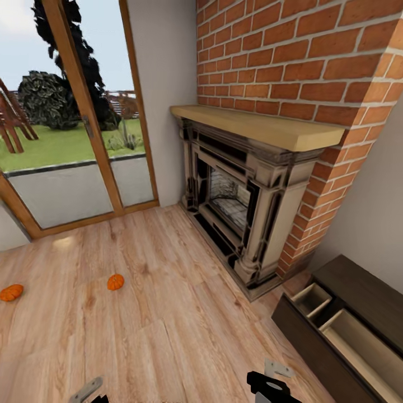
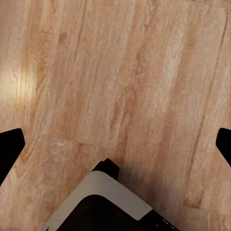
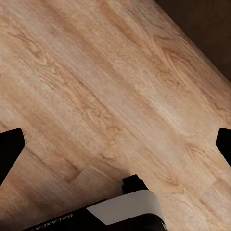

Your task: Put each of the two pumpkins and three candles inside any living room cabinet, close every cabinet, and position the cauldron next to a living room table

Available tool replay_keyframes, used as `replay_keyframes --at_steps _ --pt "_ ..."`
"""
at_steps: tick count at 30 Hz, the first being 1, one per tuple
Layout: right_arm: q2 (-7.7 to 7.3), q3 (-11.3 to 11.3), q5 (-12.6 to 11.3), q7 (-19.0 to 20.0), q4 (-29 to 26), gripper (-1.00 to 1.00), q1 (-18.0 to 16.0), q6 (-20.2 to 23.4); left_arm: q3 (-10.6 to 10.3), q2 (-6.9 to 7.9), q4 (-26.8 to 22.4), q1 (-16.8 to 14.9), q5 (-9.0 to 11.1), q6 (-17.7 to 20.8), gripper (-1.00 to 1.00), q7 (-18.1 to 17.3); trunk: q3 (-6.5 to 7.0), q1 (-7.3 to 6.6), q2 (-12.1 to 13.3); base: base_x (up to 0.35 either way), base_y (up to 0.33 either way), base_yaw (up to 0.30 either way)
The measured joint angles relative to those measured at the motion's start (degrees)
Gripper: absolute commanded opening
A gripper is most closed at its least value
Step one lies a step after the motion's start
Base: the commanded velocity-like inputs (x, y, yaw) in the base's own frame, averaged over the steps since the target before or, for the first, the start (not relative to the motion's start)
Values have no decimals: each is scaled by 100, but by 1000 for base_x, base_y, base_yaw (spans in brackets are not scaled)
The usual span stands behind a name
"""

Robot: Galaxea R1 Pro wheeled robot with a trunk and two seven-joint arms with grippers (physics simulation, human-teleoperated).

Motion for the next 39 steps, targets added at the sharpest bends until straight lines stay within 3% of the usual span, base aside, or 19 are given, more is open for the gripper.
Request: replay_keyframes --at_steps 39 --pt "7 26 0 -3 0 100 0 0 -56 -8 -36 -1 -52 -2 100 -17 0 0 0 0 0 290"
